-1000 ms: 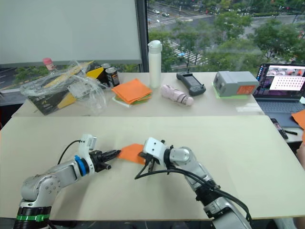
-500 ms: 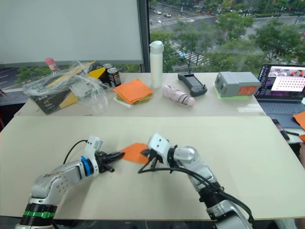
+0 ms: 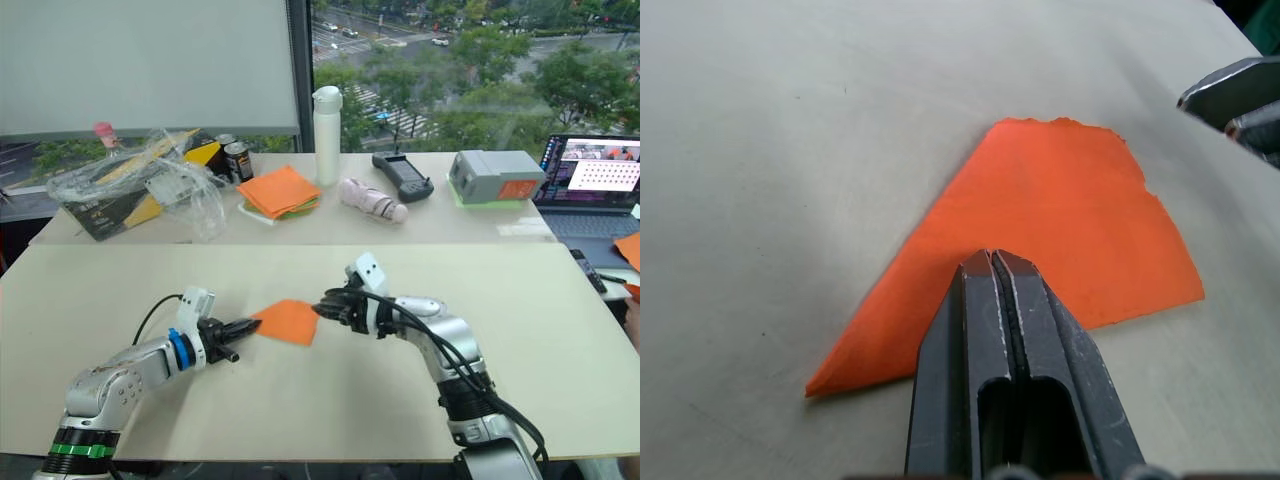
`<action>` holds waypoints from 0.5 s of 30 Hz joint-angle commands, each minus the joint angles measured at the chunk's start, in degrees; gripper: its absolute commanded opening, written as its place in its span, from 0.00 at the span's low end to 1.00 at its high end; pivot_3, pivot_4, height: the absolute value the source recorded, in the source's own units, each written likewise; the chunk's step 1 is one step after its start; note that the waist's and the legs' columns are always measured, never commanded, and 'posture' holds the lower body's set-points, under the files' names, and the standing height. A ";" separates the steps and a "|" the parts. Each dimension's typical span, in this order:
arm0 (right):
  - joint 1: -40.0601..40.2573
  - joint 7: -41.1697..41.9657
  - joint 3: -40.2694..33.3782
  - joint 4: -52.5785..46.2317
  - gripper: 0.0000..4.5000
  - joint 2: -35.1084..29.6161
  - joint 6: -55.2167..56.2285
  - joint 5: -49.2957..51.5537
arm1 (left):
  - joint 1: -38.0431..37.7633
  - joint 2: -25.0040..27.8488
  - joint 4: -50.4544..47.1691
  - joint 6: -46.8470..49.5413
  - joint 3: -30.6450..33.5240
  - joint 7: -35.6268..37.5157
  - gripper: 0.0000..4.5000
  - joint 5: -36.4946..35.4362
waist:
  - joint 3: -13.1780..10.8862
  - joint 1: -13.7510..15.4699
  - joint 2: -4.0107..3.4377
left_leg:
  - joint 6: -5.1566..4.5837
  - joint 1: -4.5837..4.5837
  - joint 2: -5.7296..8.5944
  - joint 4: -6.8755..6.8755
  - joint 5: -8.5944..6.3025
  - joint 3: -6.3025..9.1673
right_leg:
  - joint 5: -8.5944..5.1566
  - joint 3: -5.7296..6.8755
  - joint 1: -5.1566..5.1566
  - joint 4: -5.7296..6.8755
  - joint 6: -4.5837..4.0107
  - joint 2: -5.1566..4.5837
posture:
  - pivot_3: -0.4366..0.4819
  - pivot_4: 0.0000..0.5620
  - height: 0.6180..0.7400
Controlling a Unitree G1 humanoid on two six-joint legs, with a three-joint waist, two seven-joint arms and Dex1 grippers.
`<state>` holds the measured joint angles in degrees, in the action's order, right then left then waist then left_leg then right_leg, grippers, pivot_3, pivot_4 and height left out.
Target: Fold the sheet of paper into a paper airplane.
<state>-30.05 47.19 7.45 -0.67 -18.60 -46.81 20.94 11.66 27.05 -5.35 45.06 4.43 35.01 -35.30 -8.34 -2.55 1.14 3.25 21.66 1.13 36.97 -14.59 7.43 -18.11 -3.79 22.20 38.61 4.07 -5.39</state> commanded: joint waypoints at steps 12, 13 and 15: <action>-5.39 -7.81 -6.78 4.25 0.64 3.15 -15.97 7.34 | -2.09 -0.62 0.58 1.73 -1.24 -1.08 0.00 1.42 | 0.00 -0.02 0.00 | 0.00 0.00 0.00 0.00 0.00 0.00 | 0.00 0.00 0.01 0.00 0.00 0.00 | 0.48 0.27 1.00; -5.72 -8.24 -7.22 4.68 0.64 3.37 -17.02 7.71 | -2.13 -0.65 0.52 1.76 -1.21 -1.14 0.00 1.39 | 0.00 -0.02 -0.01 | 0.00 0.00 0.00 0.00 0.00 0.00 | 0.00 0.00 0.00 0.00 0.00 0.00 | 0.48 0.27 1.00; -6.33 -9.06 -8.16 5.50 0.64 3.94 -18.94 8.26 | -2.17 -0.72 0.41 1.80 -1.16 -1.26 0.00 1.34 | 0.01 -0.04 -0.01 | 0.00 0.00 0.00 0.00 0.00 0.00 | 0.00 0.00 0.01 0.01 0.00 0.00 | 0.48 0.27 1.00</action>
<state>-35.33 38.55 0.81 5.27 -15.18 -64.28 27.22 11.12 26.53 -5.97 45.07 4.66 34.42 -35.31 -8.33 -2.59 1.13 3.24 21.66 1.13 36.96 -14.60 7.42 -18.11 -3.79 22.21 38.62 4.08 -5.38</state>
